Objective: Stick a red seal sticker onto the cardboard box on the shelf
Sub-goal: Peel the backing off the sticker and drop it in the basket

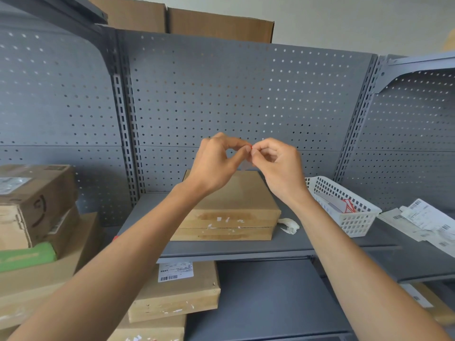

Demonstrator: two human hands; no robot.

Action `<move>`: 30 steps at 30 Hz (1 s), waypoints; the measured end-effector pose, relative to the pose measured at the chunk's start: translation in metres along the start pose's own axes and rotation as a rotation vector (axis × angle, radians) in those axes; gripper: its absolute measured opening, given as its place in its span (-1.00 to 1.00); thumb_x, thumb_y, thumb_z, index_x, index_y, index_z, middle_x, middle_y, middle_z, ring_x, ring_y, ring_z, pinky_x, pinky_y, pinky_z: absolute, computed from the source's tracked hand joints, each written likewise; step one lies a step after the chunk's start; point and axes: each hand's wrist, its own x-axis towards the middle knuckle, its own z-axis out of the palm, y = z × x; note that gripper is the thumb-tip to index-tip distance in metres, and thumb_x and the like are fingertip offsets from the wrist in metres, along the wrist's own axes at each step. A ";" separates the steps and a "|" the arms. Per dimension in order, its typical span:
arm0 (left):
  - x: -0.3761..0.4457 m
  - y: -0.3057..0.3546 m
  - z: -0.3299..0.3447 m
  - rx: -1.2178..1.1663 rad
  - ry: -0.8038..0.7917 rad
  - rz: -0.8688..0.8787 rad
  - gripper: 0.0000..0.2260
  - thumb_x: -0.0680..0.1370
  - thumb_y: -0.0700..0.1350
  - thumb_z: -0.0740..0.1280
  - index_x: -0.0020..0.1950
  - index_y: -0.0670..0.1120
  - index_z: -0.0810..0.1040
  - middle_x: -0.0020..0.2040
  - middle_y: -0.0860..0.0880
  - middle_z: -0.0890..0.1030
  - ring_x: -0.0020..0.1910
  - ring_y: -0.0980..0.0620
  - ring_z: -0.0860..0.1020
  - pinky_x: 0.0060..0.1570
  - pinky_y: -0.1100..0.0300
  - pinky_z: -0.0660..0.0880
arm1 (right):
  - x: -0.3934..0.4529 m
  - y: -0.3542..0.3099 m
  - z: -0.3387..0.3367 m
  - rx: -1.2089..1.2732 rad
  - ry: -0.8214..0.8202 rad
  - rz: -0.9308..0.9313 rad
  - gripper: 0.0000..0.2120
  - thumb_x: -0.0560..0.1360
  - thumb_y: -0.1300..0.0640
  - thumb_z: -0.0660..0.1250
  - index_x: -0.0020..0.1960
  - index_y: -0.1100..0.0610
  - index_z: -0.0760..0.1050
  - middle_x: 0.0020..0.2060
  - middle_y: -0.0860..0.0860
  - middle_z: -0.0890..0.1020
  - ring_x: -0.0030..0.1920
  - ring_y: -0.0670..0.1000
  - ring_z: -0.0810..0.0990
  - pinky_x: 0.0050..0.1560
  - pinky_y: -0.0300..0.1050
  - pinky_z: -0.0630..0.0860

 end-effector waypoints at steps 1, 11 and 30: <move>0.000 0.000 0.000 0.007 0.011 0.000 -0.85 0.62 -0.04 0.36 0.01 0.06 0.74 -0.06 0.16 0.69 0.07 0.09 0.59 0.06 0.06 0.52 | 0.000 -0.001 0.000 -0.002 0.001 0.000 -0.92 0.55 0.25 0.40 -0.09 0.15 0.66 -0.23 0.00 0.74 -0.15 0.00 0.72 -0.01 0.00 0.66; 0.002 -0.005 -0.001 0.043 0.047 -0.021 -0.83 0.59 -0.06 0.32 -0.12 -0.03 0.68 -0.18 0.15 0.67 -0.06 0.13 0.56 -0.02 0.12 0.49 | -0.002 0.004 -0.005 -0.004 0.040 0.057 -0.91 0.49 0.27 0.40 -0.15 0.12 0.64 -0.25 0.03 0.72 -0.16 0.07 0.71 -0.02 0.08 0.64; 0.013 -0.057 -0.017 -0.340 0.262 -0.444 -0.84 0.48 -0.12 0.33 -0.22 -0.13 0.68 -0.16 0.03 0.74 -0.06 0.06 0.66 0.14 0.05 0.59 | 0.012 0.042 -0.045 0.105 0.262 0.333 -0.84 0.51 0.30 0.29 -0.14 0.10 0.59 -0.25 0.03 0.72 -0.30 -0.01 0.64 -0.12 -0.11 0.52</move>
